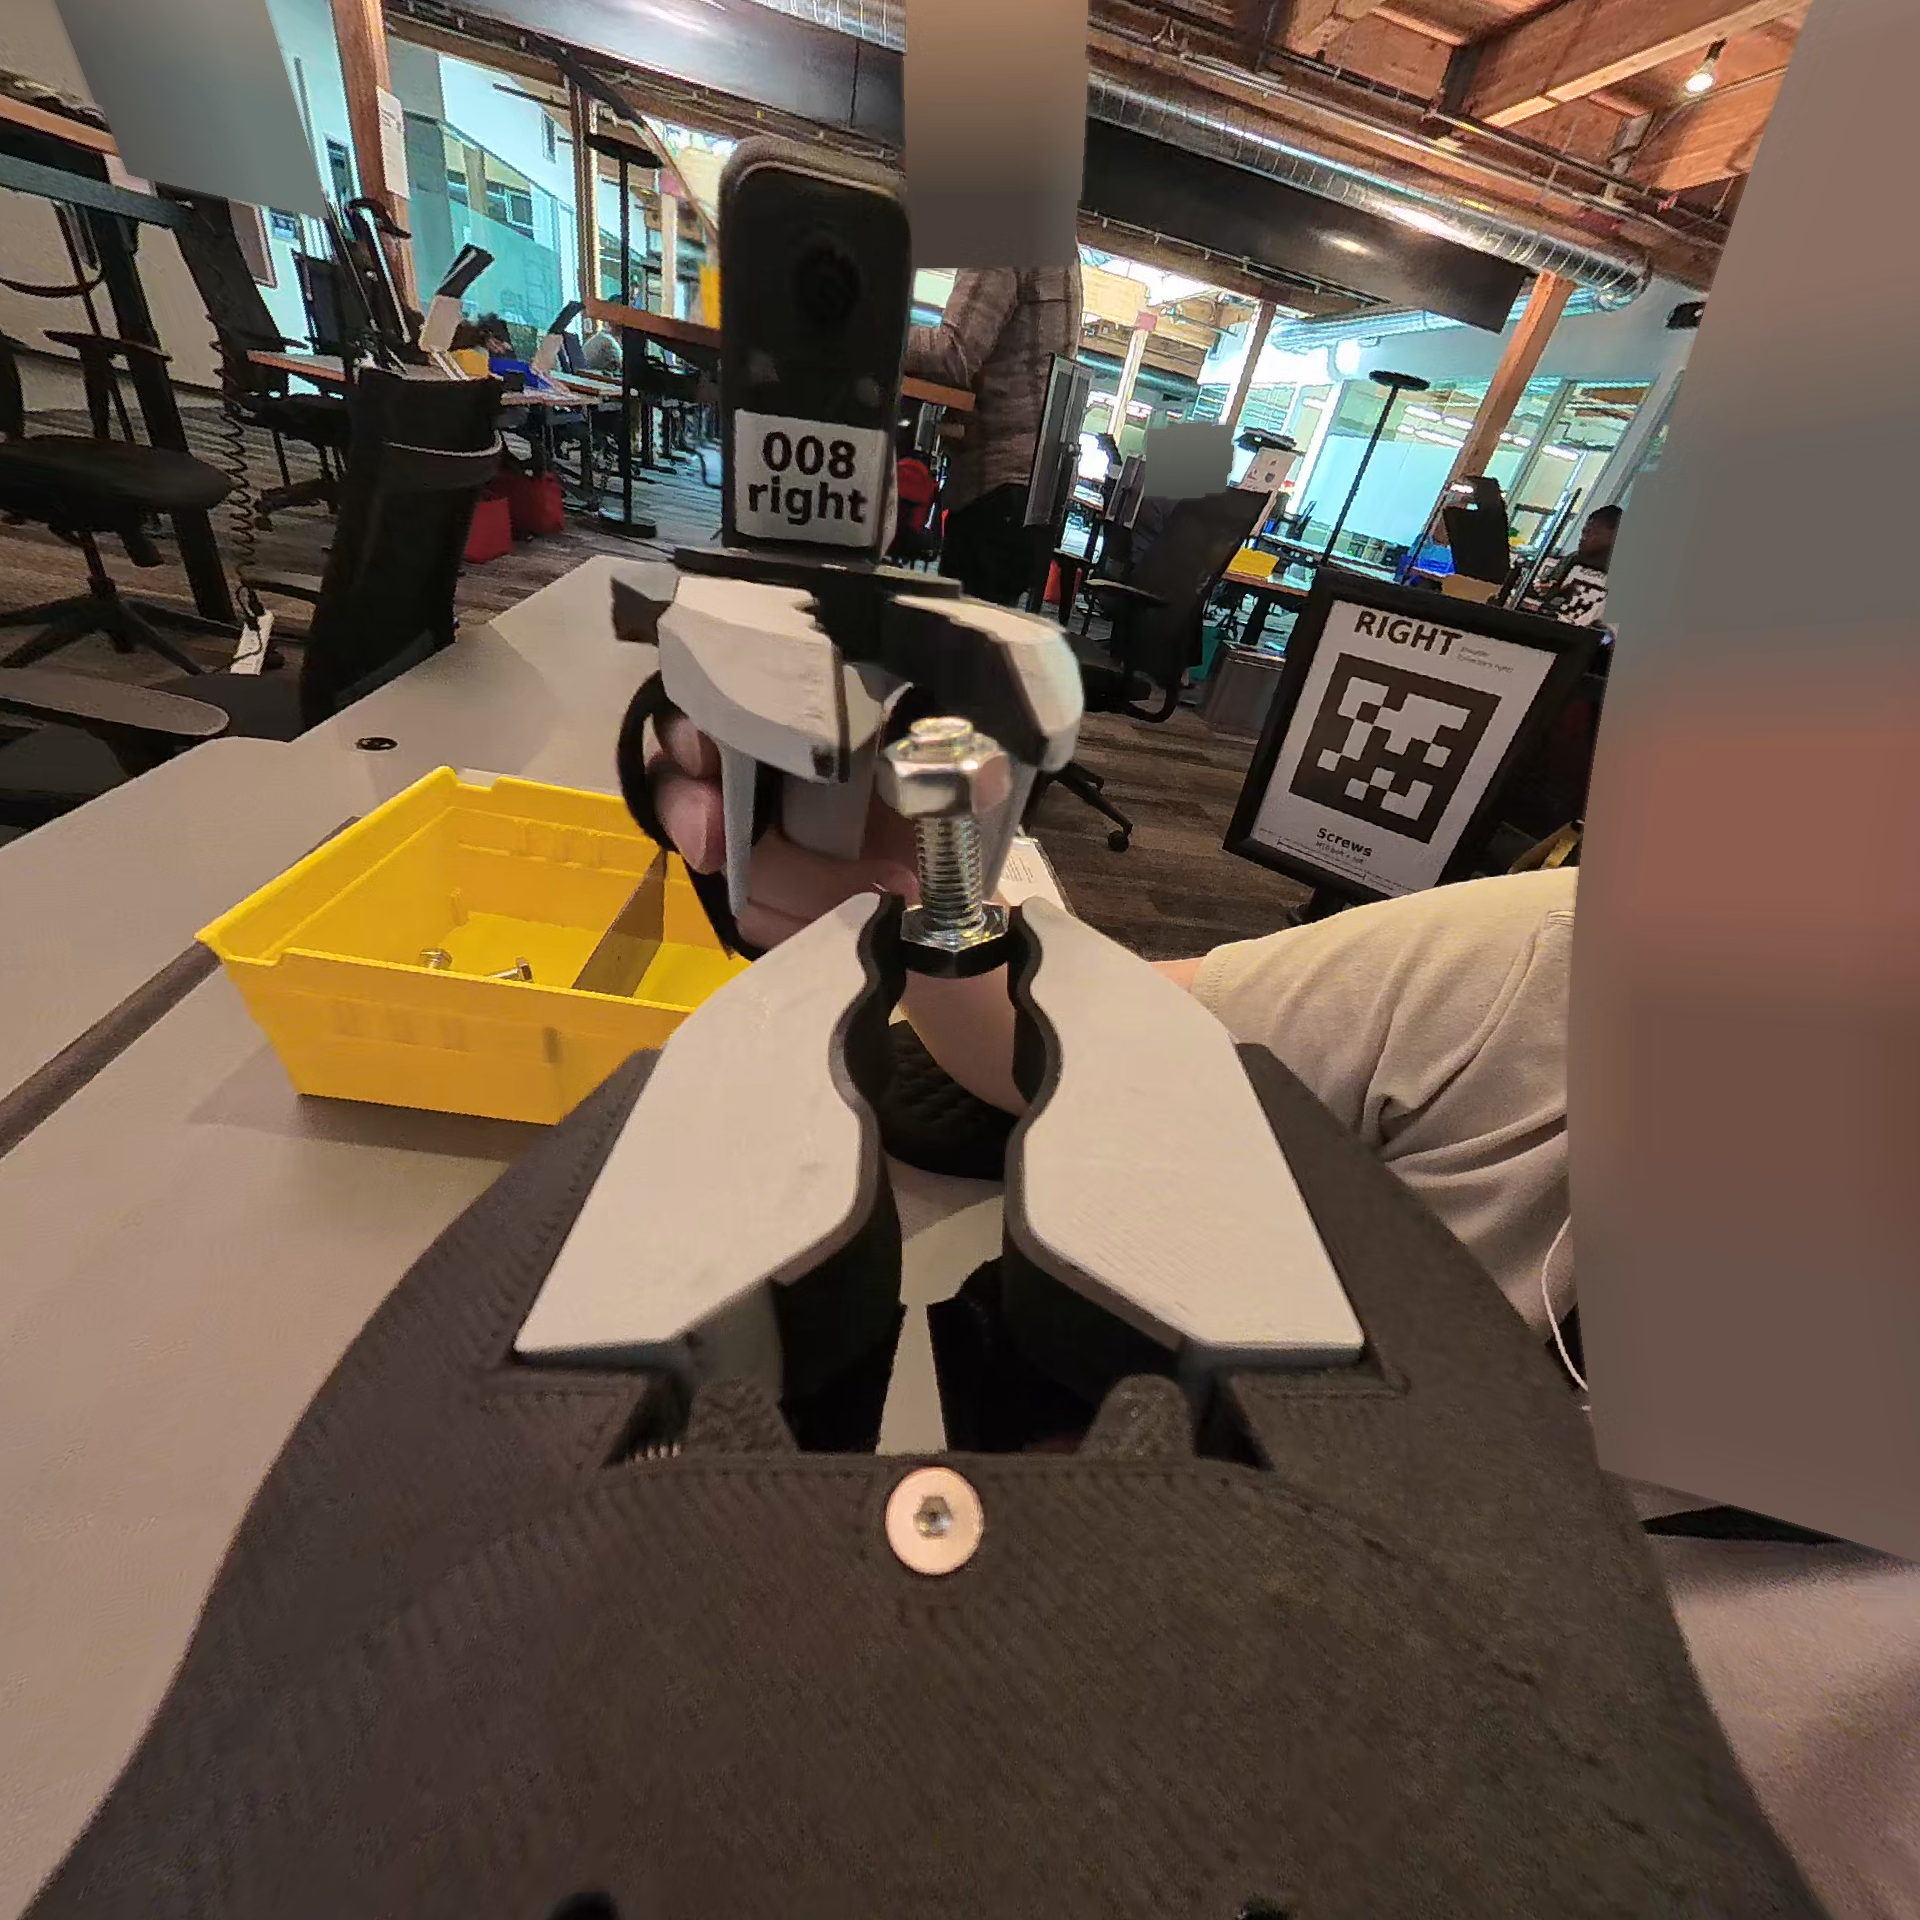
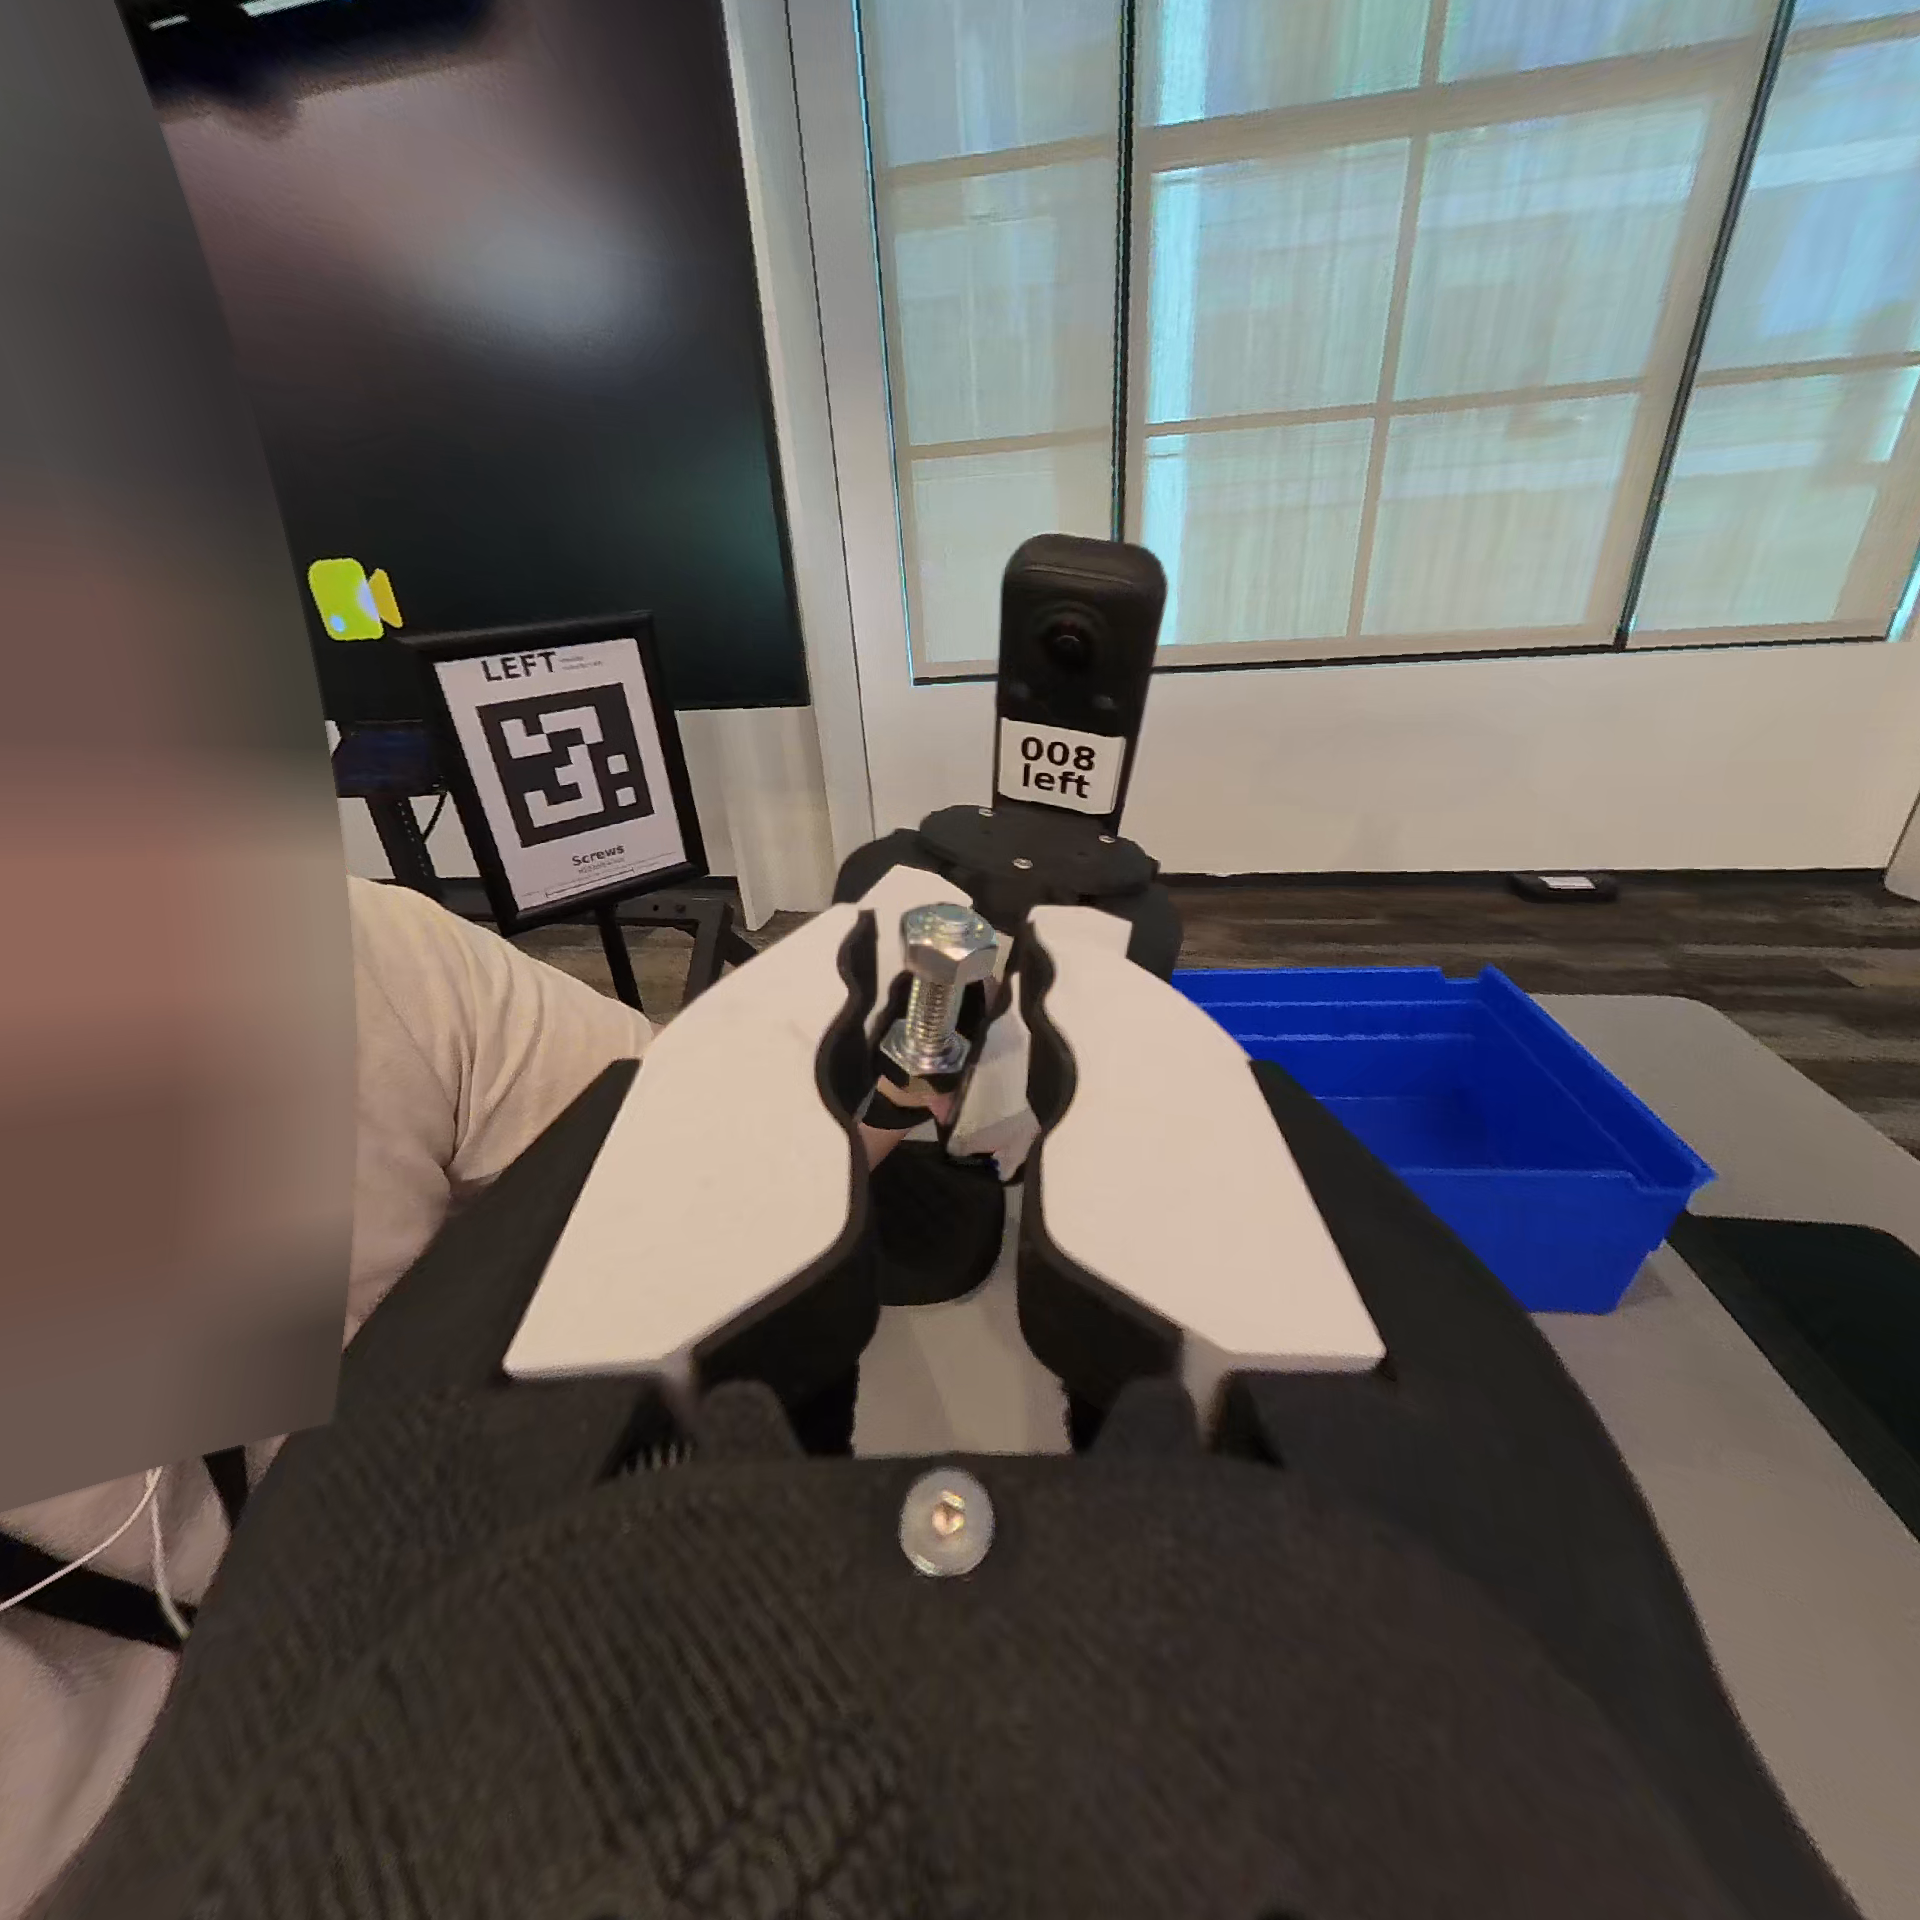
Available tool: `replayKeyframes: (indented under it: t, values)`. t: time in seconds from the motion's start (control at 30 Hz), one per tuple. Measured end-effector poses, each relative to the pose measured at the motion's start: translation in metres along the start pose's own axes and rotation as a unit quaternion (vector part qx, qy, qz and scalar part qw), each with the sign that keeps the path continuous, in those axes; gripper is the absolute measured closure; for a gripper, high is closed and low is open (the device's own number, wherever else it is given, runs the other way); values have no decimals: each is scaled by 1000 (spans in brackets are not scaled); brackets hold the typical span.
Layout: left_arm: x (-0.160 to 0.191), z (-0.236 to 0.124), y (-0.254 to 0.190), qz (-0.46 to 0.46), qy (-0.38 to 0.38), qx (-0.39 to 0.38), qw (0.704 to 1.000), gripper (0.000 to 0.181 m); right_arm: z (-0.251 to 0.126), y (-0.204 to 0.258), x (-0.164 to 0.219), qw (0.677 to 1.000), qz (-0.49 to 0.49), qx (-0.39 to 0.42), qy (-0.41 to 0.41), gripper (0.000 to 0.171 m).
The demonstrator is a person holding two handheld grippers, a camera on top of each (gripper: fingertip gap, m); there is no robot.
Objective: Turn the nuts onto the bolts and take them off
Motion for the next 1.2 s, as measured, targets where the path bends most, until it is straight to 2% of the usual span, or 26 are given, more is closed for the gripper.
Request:
replayKeyframes:
  t: [0.2, 0.43, 0.6, 0.73, 0.83, 0.93, 1.03, 1.2]
  values:
    - [-1, -1, -1, -2, -3, 1, 1000, 163, -12, -13, -1, 999, 4, 32, -5, 145]
    - [-2, -2, -2, 1, -3, 1, 1000, 163, 0, 1, 1, 1000, -14, 4, 12, 144]
    - [-1, 0, -5, 3, 0, 4, 1000, 163, -14, -14, -1, 1000, 25, 8, -16, 146]
    - [-1, 0, -4, 1, 0, 4, 1000, 163, -6, 3, -4, 999, 17, -34, -13, 145]
    - [-1, 1, -6, 2, -3, 8, 1000, 163, -1, 5, 0, 1000, -2, -21, 10, 142]
    - [-1, 2, -10, 10, 2, 11, 1000, 163, -9, -9, 1, 1000, 20, -1, 0, 145]
    - [-1, 2, -11, 11, 4, 9, 1000, 163, -13, -5, -4, 999, 39, -27, -18, 144]
    - [1, 3, -9, 5, 8, 12, 1000, 163, 0, 9, -2, 999, 9, -33, 9, 138]
Point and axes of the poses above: each gripper's, where its closed fingertips meet, z out along the fingers, x out of its underside, y = z × x across the jaws, the point moved 5 cm from there along -z, back along the fingers, and after that the axes turned 7 degrees about -z, right-handed, at the moved point
